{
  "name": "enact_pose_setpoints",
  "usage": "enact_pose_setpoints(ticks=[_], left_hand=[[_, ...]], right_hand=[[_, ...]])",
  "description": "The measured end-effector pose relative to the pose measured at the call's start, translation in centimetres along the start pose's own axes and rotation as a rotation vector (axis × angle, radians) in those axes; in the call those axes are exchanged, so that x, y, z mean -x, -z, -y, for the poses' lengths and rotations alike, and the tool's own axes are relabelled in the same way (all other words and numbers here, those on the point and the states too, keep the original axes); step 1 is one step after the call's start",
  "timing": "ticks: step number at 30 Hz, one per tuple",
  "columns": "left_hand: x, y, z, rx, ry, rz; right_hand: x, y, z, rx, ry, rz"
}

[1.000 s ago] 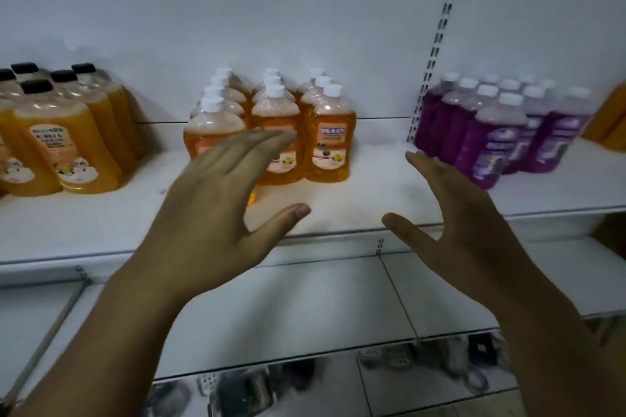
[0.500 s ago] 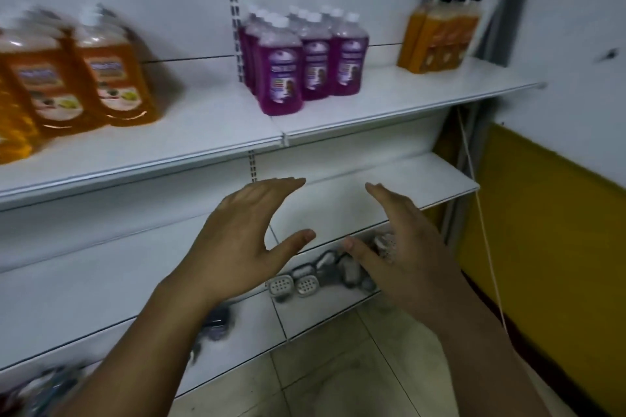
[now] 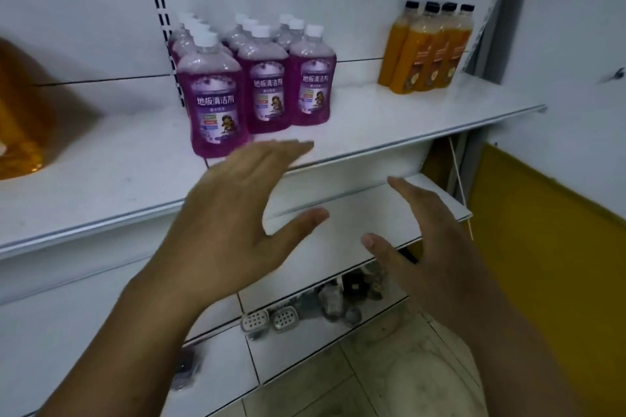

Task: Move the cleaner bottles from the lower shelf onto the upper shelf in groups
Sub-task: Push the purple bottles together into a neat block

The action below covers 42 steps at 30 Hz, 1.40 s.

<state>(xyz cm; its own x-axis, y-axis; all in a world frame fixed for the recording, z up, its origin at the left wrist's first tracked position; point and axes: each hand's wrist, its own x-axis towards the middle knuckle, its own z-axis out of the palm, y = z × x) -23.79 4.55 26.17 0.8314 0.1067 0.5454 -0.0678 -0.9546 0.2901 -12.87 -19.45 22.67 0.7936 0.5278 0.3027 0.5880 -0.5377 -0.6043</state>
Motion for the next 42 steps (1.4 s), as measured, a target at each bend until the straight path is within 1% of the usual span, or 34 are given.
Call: enact_pose_setpoints(ticks=[3, 9, 14, 17, 19, 22, 23, 25, 27, 29, 31, 34, 37, 40, 42], left_hand=[[-3.6, 1.3, 1.5, -0.048, 0.014, -0.096], [-8.9, 3.0, 4.2, -0.145, 0.02, -0.158], [-10.9, 4.3, 6.1, -0.245, 0.068, -0.271], [-11.7, 4.9, 7.7, -0.16, 0.202, -0.334], [-12.3, 4.8, 8.8, -0.028, 0.315, -0.335], [-14.2, 4.7, 10.6, 0.174, 0.454, -0.4], [-15.0, 4.6, 11.3, 0.279, 0.515, -0.437], [-16.5, 4.4, 13.0, 0.55, 0.652, -0.529], [-17.7, 3.9, 14.6, 0.825, 0.759, -0.58], [-18.4, 2.9, 15.4, 0.973, 0.814, -0.579], [-18.4, 1.7, 15.7, 1.072, 0.833, -0.538], [-17.3, 0.2, 16.5, 1.191, 0.786, -0.444], [-16.8, 0.0, 16.6, 1.246, 0.788, -0.447], [-17.2, -0.9, 16.5, 1.283, 0.737, -0.386], [-17.5, -1.3, 16.3, 1.328, 0.713, -0.387]], right_hand=[[-5.0, 0.6, 0.7, -0.008, 0.059, -0.018], [-13.9, 0.4, 2.5, -0.048, 0.228, -0.053], [-21.1, 0.0, 2.9, -0.122, 0.362, -0.055], [-25.1, 0.1, 3.2, -0.206, 0.423, -0.081], [-27.3, 0.3, 3.4, -0.281, 0.447, -0.087], [-31.2, 1.0, 4.1, -0.386, 0.498, -0.086], [-32.5, 1.0, 4.1, -0.419, 0.49, -0.088], [-35.0, 0.0, 3.6, -0.534, 0.404, -0.082], [-36.8, -1.7, 2.7, -0.783, 0.228, -0.028], [-37.7, -3.4, 2.0, -1.046, 0.037, 0.065], [-37.6, -4.6, 1.4, -1.204, -0.041, 0.177], [-37.2, -6.1, 0.7, -1.32, -0.101, 0.356], [-37.4, -6.4, 0.3, -1.37, -0.111, 0.41], [-37.5, -6.7, 0.1, -1.399, -0.135, 0.459], [-37.4, -7.0, 0.1, -1.426, -0.147, 0.481]])
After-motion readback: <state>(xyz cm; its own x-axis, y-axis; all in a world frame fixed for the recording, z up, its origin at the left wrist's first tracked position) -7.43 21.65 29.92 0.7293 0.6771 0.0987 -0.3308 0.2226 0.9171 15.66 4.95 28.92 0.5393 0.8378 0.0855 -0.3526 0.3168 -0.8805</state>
